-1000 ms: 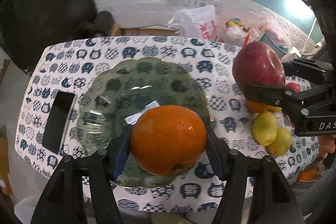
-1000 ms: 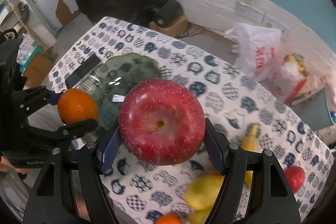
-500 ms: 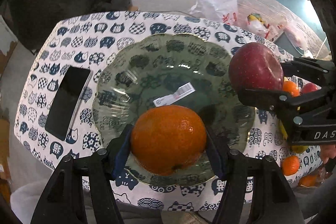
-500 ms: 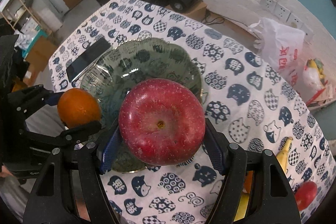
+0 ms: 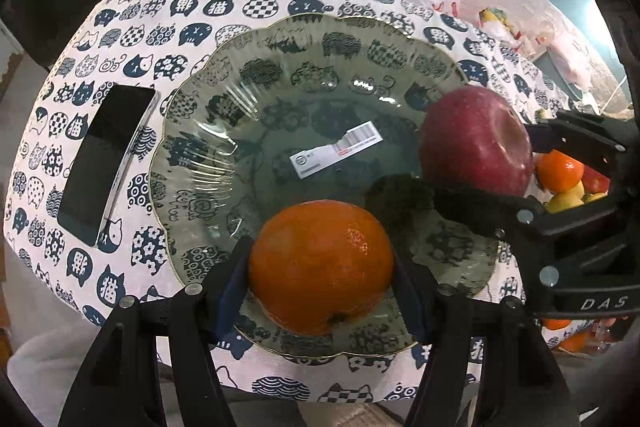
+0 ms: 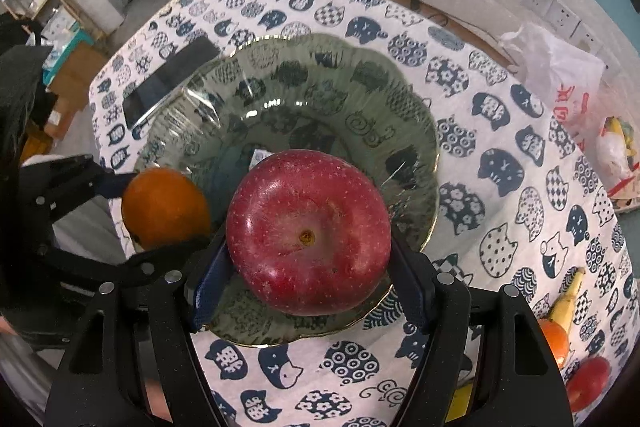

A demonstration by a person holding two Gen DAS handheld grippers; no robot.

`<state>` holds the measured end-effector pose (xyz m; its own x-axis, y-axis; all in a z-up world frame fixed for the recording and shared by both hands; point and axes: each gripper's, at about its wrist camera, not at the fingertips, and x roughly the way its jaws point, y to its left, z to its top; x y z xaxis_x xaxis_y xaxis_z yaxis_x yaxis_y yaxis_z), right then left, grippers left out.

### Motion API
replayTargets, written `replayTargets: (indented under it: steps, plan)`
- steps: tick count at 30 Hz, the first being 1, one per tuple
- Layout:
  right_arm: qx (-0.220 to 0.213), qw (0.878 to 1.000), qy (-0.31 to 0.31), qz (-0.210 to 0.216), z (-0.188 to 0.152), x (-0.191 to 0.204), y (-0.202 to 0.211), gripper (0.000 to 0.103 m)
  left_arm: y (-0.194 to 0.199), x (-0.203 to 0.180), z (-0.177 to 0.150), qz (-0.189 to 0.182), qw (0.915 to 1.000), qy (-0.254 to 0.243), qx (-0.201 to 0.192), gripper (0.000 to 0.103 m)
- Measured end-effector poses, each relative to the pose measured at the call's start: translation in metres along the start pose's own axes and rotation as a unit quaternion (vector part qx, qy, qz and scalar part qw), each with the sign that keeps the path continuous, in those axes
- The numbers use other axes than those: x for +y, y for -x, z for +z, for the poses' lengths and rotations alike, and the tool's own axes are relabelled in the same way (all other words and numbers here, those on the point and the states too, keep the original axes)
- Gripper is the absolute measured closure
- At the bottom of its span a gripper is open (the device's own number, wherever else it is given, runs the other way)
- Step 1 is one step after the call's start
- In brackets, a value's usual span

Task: Organize fruits
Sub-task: 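Open the left tool to drop the orange while the right tool releases the apple onto the plate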

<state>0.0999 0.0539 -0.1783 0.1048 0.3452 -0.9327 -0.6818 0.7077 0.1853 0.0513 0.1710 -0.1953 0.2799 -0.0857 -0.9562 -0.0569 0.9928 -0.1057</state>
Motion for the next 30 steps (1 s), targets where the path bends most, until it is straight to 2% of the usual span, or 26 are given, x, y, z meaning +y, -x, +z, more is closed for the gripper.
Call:
replayTargets:
  steps: [4, 8, 20, 25, 30]
  plan:
    - [0.008, 1.000, -0.017, 0.005, -0.001, -0.007, -0.005, 0.030, 0.004, 0.000, 0.001, 0.012, 0.9998, -0.008, -0.013, 0.037]
    - [0.004, 1.000, -0.010, 0.000, 0.001, -0.005, -0.005, 0.030, 0.009, 0.005, 0.002, 0.005, 0.9998, 0.001, -0.017, 0.037]
    - [0.023, 1.000, 0.010, -0.005, -0.001, 0.005, -0.016, 0.028, 0.011, 0.008, -0.004, 0.015, 0.9998, -0.002, -0.012, 0.036]
    - [0.017, 1.000, -0.010, 0.013, 0.000, -0.002, -0.014, 0.029, 0.011, 0.009, -0.005, 0.017, 0.9998, -0.001, -0.010, 0.036]
    - [0.019, 1.000, -0.006, 0.011, 0.001, 0.000, -0.012, 0.029, 0.013, 0.008, -0.007, 0.020, 0.9997, -0.003, -0.009, 0.035]
